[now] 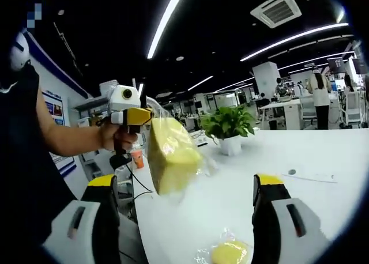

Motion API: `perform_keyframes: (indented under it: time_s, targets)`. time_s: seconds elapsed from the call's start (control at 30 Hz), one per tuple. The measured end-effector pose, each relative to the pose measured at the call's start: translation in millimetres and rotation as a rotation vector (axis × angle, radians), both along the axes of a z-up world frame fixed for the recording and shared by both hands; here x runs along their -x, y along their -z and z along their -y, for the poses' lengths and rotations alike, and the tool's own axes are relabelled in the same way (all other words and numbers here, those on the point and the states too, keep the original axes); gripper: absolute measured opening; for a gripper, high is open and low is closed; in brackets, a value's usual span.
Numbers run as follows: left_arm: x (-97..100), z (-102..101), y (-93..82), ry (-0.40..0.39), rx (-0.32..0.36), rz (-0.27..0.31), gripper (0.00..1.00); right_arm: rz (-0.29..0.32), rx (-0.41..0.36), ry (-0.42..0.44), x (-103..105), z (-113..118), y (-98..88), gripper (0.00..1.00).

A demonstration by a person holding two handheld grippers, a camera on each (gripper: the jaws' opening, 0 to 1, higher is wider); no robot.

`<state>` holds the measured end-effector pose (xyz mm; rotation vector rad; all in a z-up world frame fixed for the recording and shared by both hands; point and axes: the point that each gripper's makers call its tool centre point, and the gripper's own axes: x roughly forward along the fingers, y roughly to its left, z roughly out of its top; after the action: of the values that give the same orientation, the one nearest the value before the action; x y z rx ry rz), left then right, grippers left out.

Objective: Compare the silicone blocks by pressing each to a similar depth, holding the contact briefly, and releasing to observe deformation and rebound differences across the visible hardness samples.

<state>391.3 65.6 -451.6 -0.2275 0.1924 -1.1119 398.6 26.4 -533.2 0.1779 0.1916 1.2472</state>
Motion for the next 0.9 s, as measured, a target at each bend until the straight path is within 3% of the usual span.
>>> perform_keyframes:
  time_s: [0.1, 0.2, 0.33, 0.5, 0.57, 0.73, 0.9]
  targets:
    - [4.4, 5, -3.4, 0.019, 0.005, 0.003, 0.0, 0.005, -0.007, -0.014, 2, -8, -0.4, 0.85]
    - [9.9, 10, -6.8, 0.036, 0.008, 0.005, 0.0, 0.031, -0.013, -0.027, 6, -11, -4.6, 0.74]
    - [14.9, 13, -3.8, 0.066, -0.002, 0.013, 0.0, 0.002, -0.068, -0.048, 10, -15, -12.2, 0.71]
    - [17.7, 14, -3.5, 0.074, 0.011, -0.002, 0.0, -0.053, -0.089, -0.074, 15, -17, -3.9, 0.57]
    - [16.5, 14, -3.4, 0.071, 0.013, -0.002, 0.0, -0.072, -0.146, -0.063, 15, -17, -10.9, 0.56]
    - [15.8, 15, -6.2, 0.066, 0.032, -0.008, 0.0, -0.085, -0.193, -0.029, 9, -13, -13.9, 0.52]
    - [13.2, 12, -8.0, 0.06, 0.044, -0.009, 0.0, -0.078, -0.191, -0.043, 10, -19, -16.8, 0.5]
